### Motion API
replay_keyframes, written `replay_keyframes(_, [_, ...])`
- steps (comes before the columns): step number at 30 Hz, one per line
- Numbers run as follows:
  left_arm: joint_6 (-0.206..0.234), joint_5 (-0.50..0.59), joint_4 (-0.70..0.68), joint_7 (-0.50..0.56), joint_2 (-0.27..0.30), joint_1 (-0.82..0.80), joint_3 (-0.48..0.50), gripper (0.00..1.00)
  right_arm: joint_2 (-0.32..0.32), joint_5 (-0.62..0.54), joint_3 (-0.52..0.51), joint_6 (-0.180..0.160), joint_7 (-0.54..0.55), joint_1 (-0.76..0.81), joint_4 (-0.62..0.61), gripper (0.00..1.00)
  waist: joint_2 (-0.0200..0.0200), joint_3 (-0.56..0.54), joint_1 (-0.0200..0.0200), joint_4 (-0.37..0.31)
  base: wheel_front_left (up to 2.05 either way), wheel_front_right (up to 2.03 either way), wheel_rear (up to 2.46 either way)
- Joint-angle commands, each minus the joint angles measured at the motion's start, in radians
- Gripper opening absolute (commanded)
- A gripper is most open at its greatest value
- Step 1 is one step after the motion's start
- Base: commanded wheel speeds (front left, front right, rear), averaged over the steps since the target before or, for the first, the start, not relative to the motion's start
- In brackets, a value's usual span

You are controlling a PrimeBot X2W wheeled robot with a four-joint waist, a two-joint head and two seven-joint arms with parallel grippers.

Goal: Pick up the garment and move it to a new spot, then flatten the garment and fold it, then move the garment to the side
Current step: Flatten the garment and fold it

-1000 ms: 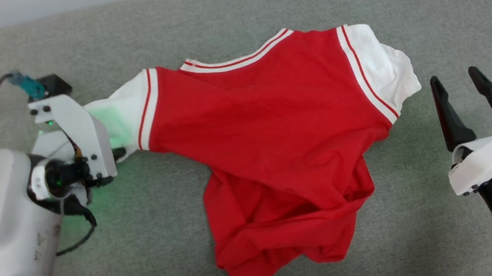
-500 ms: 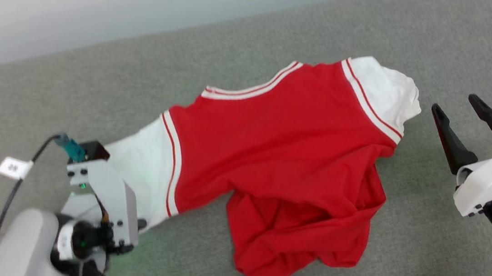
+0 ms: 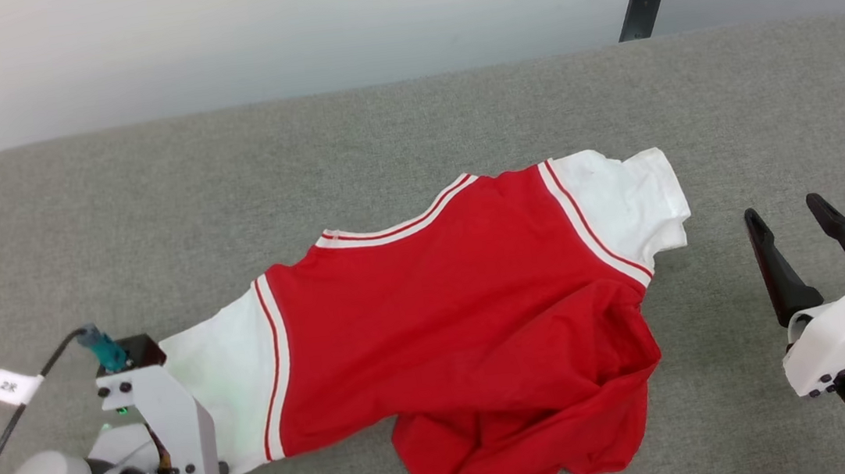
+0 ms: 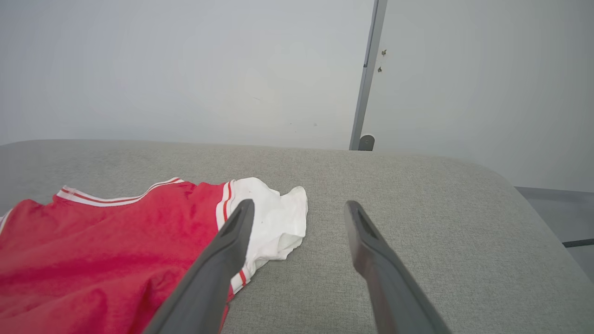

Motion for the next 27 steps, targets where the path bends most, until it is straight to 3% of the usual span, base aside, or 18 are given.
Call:
replay_keyframes(1, [-0.001, -0.003, 0.005, -0.005, -0.002, 0.011, 0.000, 0.00, 0.001, 0.010, 0.002, -0.001, 0.002, 0.008, -0.004, 1.00, 0.0000, -0.002, 0.0000, 0.000, 0.00, 0.00, 0.00])
replay_keyframes(3, [-0.003, 0.003, 0.018, -0.027, -0.007, 0.006, 0.006, 0.00, 0.001, 0.011, 0.005, -0.001, 0.004, 0.009, -0.002, 1.00, 0.0000, -0.007, 0.0000, 0.001, 0.00, 0.00, 0.00])
replay_keyframes(4, [-0.005, 0.009, 0.026, -0.037, -0.007, 0.002, 0.006, 0.13, 0.000, 0.012, 0.009, -0.001, 0.004, 0.010, -0.001, 1.00, 0.0000, -0.012, 0.0000, 0.001, 0.00, 0.00, 0.00])
replay_keyframes(5, [-0.007, 0.013, 0.031, -0.046, -0.008, -0.004, 0.008, 0.36, -0.001, 0.013, 0.012, -0.001, 0.006, 0.011, 0.001, 1.00, 0.0000, -0.018, 0.0000, 0.001, 0.00, 0.00, 0.00])
replay_keyframes(6, [-0.007, 0.013, 0.034, -0.051, -0.007, -0.009, 0.010, 0.48, -0.004, 0.012, 0.015, -0.001, 0.009, 0.013, 0.002, 1.00, 0.0000, -0.024, 0.0000, 0.002, 0.00, 0.00, 0.00])
replay_keyframes(7, [-0.008, 0.016, 0.037, -0.057, -0.004, -0.013, 0.011, 0.78, -0.007, 0.012, 0.019, -0.001, 0.010, 0.015, 0.004, 1.00, 0.0000, -0.033, 0.0000, 0.003, 0.00, 0.00, 0.00])
replay_keyframes(8, [-0.009, 0.021, 0.037, -0.060, 0.000, -0.016, 0.012, 1.00, -0.010, 0.016, 0.022, -0.001, 0.008, 0.015, 0.005, 1.00, 0.0000, -0.042, 0.0000, 0.004, 0.00, 0.00, 0.00])
replay_keyframes(15, [-0.030, 0.040, -0.028, -0.120, 0.023, -0.021, 0.031, 1.00, -0.018, 0.014, 0.026, -0.001, -0.031, 0.034, -0.004, 1.00, 0.0000, -0.114, 0.0000, 0.013, 0.00, 0.00, 0.00])
replay_keyframes(19, [-0.067, 0.064, -0.084, -0.243, 0.013, -0.036, 0.057, 1.00, -0.025, 0.007, 0.021, -0.001, -0.069, 0.048, -0.016, 1.00, 0.0000, -0.134, 0.0000, 0.022, 0.00, 0.00, 0.00])
replay_keyframes(27, [-0.126, 0.067, -0.029, -0.352, 0.005, -0.086, 0.084, 1.00, -0.034, -0.025, 0.033, -0.001, -0.156, 0.029, -0.081, 1.00, 0.0000, -0.084, 0.0000, 0.002, 0.00, 0.00, 0.00])
